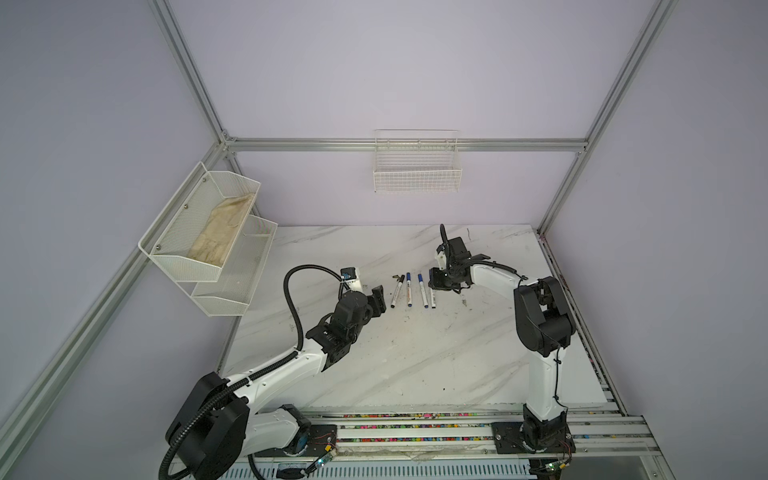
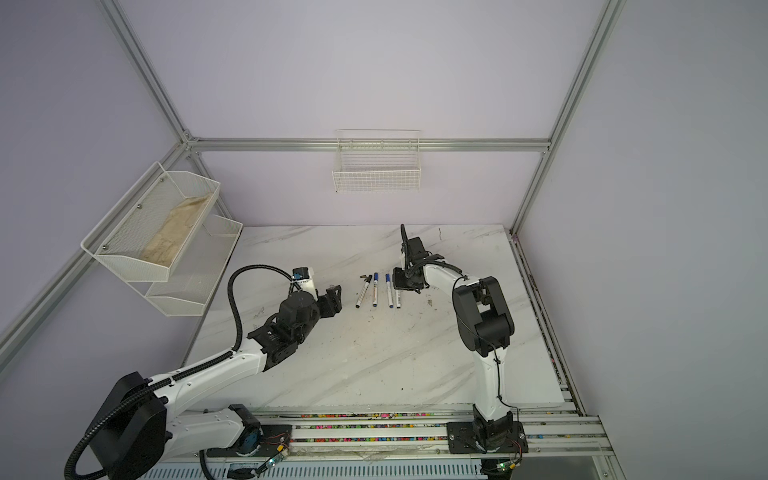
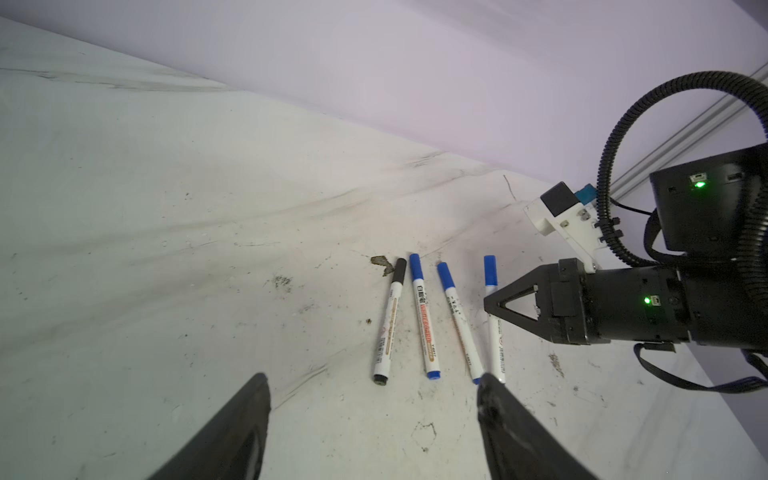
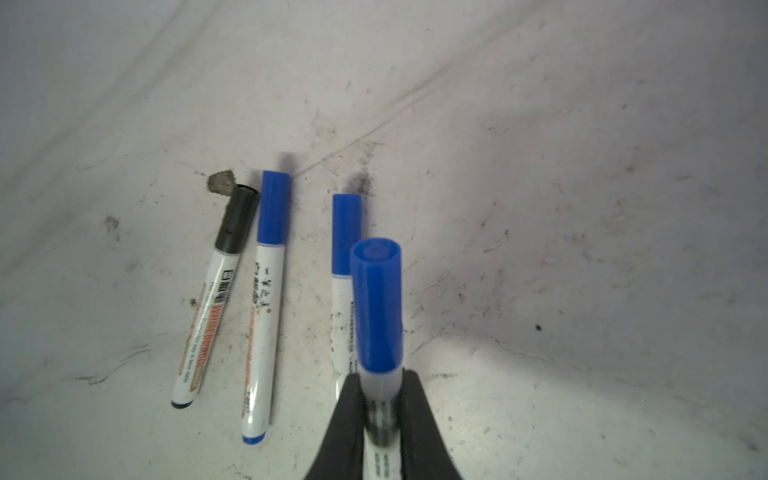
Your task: Insert the pens into the pen caps
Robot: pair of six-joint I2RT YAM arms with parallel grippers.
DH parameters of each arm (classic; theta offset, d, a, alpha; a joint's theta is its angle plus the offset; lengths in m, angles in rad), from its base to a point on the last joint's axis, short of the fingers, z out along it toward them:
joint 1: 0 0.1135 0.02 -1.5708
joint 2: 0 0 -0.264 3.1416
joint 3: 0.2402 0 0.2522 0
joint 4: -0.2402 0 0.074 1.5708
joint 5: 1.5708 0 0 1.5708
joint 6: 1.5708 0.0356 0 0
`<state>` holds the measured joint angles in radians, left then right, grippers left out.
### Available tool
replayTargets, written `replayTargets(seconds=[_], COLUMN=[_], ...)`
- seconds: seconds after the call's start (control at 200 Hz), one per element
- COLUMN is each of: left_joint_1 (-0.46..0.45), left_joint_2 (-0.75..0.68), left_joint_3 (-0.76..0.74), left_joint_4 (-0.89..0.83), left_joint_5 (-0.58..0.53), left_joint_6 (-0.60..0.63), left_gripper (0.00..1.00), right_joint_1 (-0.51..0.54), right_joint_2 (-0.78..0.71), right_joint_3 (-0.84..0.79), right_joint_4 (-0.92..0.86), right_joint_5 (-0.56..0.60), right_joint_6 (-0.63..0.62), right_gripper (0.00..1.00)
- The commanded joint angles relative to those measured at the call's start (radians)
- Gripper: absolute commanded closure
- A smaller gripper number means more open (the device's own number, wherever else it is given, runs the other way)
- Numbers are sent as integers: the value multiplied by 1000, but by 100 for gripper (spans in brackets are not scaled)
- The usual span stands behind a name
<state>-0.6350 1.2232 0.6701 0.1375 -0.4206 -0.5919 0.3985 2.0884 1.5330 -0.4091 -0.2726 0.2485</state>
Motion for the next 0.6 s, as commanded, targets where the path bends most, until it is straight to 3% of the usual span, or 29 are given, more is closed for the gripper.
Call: replayTargets(seconds=[0.0, 0.37, 0.595], left_joint_1=[8, 21, 29], left_joint_2=[-35, -59, -46], left_joint_3=[-33, -26, -24], left_joint_4=[-33, -66, -58], left_joint_5=[-77, -98, -98], left_joint_6=[-13, -1, 1], left_gripper=[23, 22, 21], right_joint_1=[4, 4, 5], right_joint_2=[26, 86, 53], right_joint_3=[50, 44, 7], right_joint_4=[-47, -68, -33], right_joint_5=[44, 108, 121], right_joint_6=[-22, -25, -3], right_gripper=[100, 85, 66])
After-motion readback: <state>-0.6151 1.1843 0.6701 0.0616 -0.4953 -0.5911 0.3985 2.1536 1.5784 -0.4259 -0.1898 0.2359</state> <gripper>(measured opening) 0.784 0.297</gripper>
